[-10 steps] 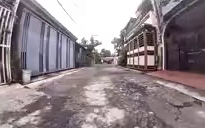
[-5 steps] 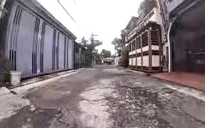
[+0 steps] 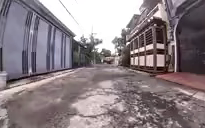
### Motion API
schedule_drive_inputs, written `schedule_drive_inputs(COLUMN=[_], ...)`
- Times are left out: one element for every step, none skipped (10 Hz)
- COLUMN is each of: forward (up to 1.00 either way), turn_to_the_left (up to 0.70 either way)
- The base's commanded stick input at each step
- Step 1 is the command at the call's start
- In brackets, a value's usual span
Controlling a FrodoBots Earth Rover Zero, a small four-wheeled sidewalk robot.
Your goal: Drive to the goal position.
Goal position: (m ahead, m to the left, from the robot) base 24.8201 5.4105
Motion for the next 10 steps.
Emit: schedule_drive_inputs(forward=[1.00, 1.00, 1.00, 1.00, 1.00, 1.00, 1.00, 1.00, 1.00, 1.00], turn_to_the_left=[0.00, 0.00, 0.00, 0.00, 0.00, 0.00, 0.00, 0.00, 0.00, 0.00])
